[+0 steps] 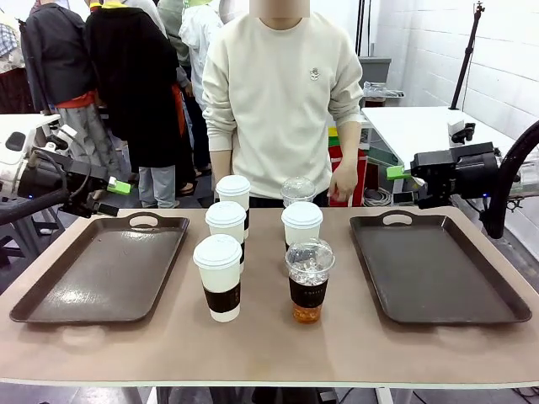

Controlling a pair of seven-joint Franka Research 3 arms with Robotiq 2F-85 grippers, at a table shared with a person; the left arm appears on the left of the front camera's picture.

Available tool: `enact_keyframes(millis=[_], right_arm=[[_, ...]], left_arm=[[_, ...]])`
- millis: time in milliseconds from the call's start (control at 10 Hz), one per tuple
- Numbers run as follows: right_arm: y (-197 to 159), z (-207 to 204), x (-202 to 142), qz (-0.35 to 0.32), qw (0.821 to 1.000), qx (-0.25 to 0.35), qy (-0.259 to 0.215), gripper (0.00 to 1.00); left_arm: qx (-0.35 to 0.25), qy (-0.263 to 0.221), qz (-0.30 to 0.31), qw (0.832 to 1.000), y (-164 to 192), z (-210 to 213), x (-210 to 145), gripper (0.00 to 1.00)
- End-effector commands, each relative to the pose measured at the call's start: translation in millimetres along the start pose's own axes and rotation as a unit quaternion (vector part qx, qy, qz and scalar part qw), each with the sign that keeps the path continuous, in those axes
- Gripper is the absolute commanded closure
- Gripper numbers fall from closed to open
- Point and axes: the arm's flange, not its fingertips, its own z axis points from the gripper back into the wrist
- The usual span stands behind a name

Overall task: Distribute the coffee onto the tray.
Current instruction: Pick up one iced Americano and place it on the right Handle tray.

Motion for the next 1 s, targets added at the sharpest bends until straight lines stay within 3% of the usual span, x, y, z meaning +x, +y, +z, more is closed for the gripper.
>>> enact_keyframes(millis=[0,900], right_arm=[[-7.2,-0.6,11.3,-0.028,0.999,0.021,-0.014,0.0],[-13.8,1.4,4.1,-0.023,1.0,0.013,-0.004,0.0]], left_arm=[[-0.043,-0.024,-0.006,0.999,17.2,-2.4,12.6,0.0],[-0.029,-0.018,0.006,0.999,13.5,1.6,9.0,0.0]])
